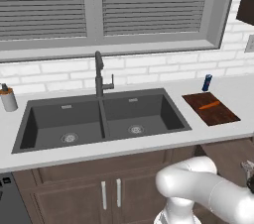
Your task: Place the appropriate cutting tool for cutting the carrot skin on the cutting board.
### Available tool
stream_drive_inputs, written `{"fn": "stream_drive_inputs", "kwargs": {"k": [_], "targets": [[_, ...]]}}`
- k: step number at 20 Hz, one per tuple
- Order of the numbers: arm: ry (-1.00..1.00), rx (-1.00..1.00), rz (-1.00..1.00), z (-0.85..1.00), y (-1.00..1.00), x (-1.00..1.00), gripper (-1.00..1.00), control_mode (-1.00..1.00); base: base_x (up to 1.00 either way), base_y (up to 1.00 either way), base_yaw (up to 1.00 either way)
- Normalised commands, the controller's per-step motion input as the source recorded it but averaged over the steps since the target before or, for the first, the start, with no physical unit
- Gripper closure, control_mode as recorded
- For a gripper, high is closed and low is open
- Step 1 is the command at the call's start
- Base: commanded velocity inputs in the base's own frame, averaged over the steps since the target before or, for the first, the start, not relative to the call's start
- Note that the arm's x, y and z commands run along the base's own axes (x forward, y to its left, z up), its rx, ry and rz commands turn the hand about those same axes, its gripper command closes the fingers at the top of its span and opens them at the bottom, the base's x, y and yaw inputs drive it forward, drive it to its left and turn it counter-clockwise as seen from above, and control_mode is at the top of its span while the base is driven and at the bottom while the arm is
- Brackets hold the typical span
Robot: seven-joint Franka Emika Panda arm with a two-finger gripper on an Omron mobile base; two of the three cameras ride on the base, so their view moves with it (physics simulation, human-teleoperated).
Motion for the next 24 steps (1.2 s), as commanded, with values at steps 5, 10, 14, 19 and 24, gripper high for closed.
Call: {"fn": "stream_drive_inputs", "kwargs": {"k": [5, 10, 14, 19, 24], "targets": [[0.0, 0.0, 0.0, 0.24, -0.23, 0.4, -1.0, -1.0, 0.0, 0.0, 0.0], [-0.03, -0.01, 0.0, -0.01, 0.0, 0.14, -1.0, -1.0, 0.0, 0.0, 0.0], [0.0, -0.02, -0.04, -0.01, 0.0, 0.3, -1.0, -1.0, 0.0, 0.0, 0.0], [0.0, -0.02, -0.09, -0.08, 0.0, 0.3, -1.0, -1.0, 0.0, 0.0, 0.0], [0.0, -0.01, -0.06, -0.21, 0.0, 0.1, -1.0, -1.0, 0.0, 0.0, 0.0]]}}
